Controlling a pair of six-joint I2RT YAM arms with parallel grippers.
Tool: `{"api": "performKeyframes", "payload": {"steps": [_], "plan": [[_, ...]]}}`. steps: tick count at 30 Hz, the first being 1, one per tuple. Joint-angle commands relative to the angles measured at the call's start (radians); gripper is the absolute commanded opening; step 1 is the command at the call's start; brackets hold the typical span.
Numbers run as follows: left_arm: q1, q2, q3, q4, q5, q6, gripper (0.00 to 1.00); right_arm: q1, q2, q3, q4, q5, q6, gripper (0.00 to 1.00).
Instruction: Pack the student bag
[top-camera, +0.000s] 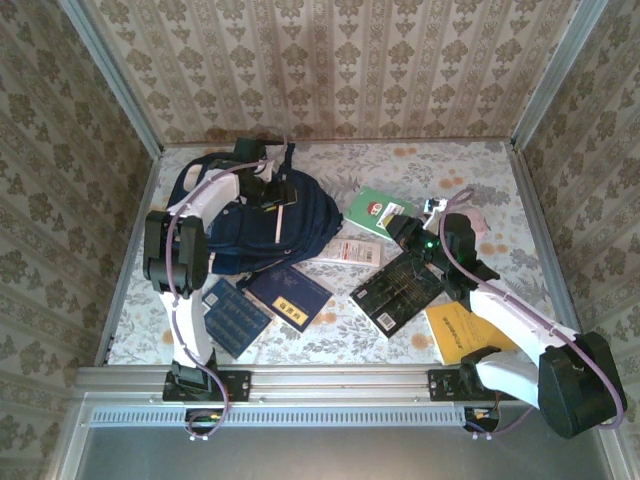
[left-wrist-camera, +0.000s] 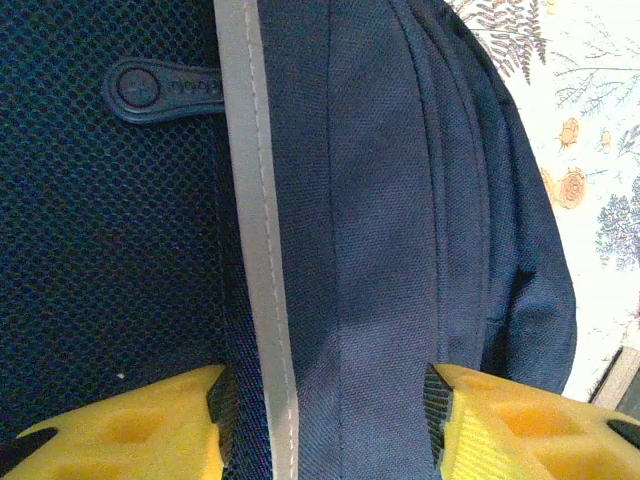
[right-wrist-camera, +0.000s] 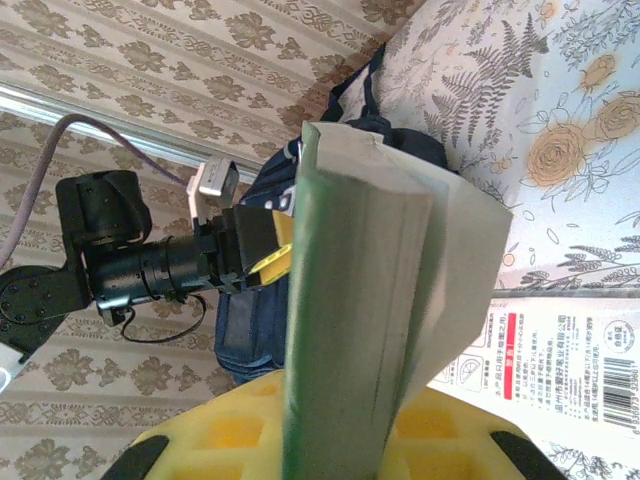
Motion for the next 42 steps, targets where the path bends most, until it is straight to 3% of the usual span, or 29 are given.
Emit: {"api": "performKeyframes", "payload": {"steps": [1,11,25,32,34,37,42], "plan": [[0.009,-0.003,-0.036,0.02,0.044,0.008,0.53,-0.003,-0.01,-0.008,0.098,-0.033,0.014,0.0],[0.009,-0.023,-0.098,0.096,0.165,-0.036,0.37,-0.002,0.016,-0.017,0.13,-0.041,0.03,0.0],[-0.008,-0.053,-0.113,0.095,0.14,-0.015,0.2,0.002,0.058,-0.021,0.167,-0.056,0.055,0.0],[-0.011,-0.001,-0.066,0.04,0.067,0.025,0.23,0.002,0.062,-0.016,0.161,-0.063,0.051,0.0],[-0.011,0.014,-0.038,0.023,0.063,0.032,0.16,0.002,0.064,-0.011,0.152,-0.067,0.046,0.0],[-0.015,0.03,0.033,-0.033,0.071,0.059,0.0,0.003,0.057,0.006,0.105,-0.064,0.028,0.0],[-0.017,-0.022,0.169,-0.137,0.077,0.113,0.0,0.002,-0.017,0.072,-0.111,0.001,-0.076,0.0]]}}
